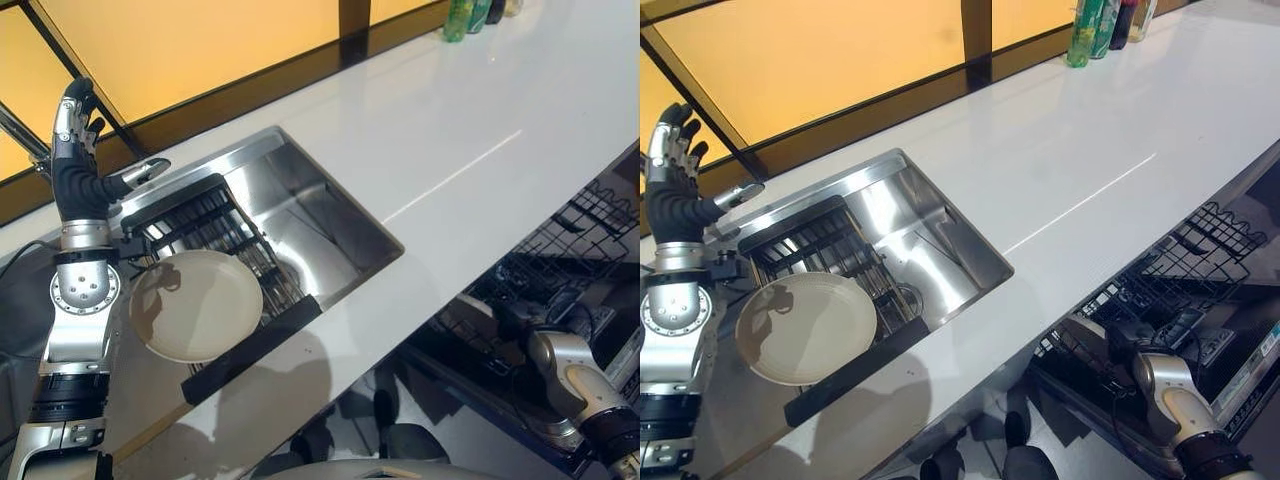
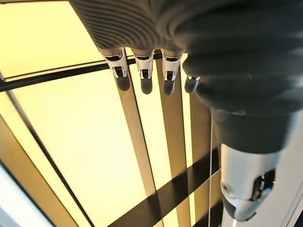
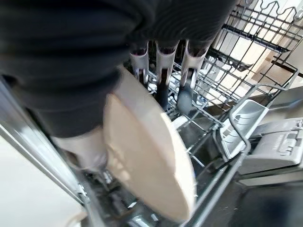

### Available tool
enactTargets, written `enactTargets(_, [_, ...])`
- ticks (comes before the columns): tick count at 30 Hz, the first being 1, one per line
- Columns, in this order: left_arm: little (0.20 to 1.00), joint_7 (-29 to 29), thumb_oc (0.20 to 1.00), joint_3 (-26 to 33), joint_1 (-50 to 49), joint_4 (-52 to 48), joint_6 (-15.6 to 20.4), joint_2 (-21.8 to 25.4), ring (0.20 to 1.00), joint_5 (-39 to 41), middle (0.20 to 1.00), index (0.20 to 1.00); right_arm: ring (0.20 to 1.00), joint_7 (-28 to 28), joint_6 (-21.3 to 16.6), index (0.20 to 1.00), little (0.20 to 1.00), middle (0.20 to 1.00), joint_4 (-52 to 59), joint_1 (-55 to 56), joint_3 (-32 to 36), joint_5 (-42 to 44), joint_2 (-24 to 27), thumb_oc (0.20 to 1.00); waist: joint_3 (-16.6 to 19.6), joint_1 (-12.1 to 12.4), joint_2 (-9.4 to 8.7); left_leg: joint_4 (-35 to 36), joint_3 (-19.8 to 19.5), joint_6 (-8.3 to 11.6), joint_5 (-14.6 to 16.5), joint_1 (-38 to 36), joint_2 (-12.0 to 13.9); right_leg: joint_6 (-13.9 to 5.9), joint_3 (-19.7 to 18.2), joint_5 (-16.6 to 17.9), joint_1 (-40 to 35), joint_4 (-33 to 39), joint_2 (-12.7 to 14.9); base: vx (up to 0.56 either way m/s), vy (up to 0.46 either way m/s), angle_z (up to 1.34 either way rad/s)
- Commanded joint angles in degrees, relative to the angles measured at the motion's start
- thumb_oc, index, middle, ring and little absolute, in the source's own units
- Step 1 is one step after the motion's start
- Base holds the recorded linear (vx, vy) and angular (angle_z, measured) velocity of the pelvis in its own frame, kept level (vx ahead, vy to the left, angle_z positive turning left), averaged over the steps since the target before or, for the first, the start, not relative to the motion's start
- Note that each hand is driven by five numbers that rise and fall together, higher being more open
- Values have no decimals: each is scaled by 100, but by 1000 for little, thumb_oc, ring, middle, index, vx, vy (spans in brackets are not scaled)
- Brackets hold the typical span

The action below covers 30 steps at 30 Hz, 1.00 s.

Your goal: Pick up plates and place into dishwasher.

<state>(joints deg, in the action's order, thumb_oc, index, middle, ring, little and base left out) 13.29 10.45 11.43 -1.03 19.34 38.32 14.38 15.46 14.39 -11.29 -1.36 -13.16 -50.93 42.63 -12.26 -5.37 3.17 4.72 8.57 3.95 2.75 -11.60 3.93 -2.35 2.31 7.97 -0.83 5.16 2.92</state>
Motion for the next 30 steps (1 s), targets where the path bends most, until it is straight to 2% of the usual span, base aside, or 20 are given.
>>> enactTargets(1, [1000,-58,1000,173,-152,93,277,169,1000,16,1000,1000,1000,-257,99,1000,1000,1000,221,202,139,329,-55,1000,598,24,-220,-1,-228,95,-363,665,166,-552,177,-887,-294,-599,461,44,12,1])
enactTargets(6, [1000,-80,1000,308,-378,140,360,91,1000,-28,1000,1000,1000,-750,364,1000,1000,1000,500,279,827,1181,-135,1000,717,-2,-267,22,-209,79,-328,551,168,-554,159,-855,-381,-555,432,47,12,1])
enactTargets(10, [1000,-156,1000,530,-648,105,333,12,1000,-5,1000,1000,1000,-1469,380,1000,1000,1000,894,347,1497,2055,-278,1000,747,-20,-266,27,-186,55,-373,522,166,-536,124,-788,-370,-566,406,9,4,0])
enactTargets(15, [1000,-230,1000,780,-908,62,363,-105,1000,37,1000,1000,1000,-2097,124,1000,1000,1000,1347,498,2114,2448,-443,1000,804,-54,-235,28,-156,26,-333,478,140,-529,90,-810,-388,-571,391,26,45,-1])
enactTargets(20, [1000,-273,1000,837,-952,48,250,-116,1000,32,1000,1000,1000,-2536,-179,1000,1000,1000,1587,526,2391,2714,-470,1000,865,-56,-229,28,-126,19,-320,455,131,-534,96,-808,-400,-564,394,28,46,-1])
enactTargets(24, [1000,-390,1000,770,-977,175,-129,-113,1000,-184,1000,1000,1000,-3022,-375,1000,1000,1000,1803,468,2545,3077,-531,1000,897,-43,-204,20,-138,8,-325,446,120,-520,95,-814,-397,-582,386,47,57,0])
enactTargets(29, [1000,-372,1000,659,-973,353,-408,-24,1000,-488,1000,1000,1000,-3326,-507,1000,1000,1000,2013,417,2612,3258,-557,1000,866,-43,-160,13,-155,-17,-326,436,95,-521,81,-820,-384,-616,391,59,73,0])
enactTargets(30, [1000,-429,1000,628,-974,429,-566,18,1000,-539,1000,1000,1000,-3351,-536,1000,1000,1000,2038,406,2629,3264,-544,1000,854,-49,-146,13,-154,-20,-329,441,84,-526,79,-816,-378,-617,397,70,92,0])
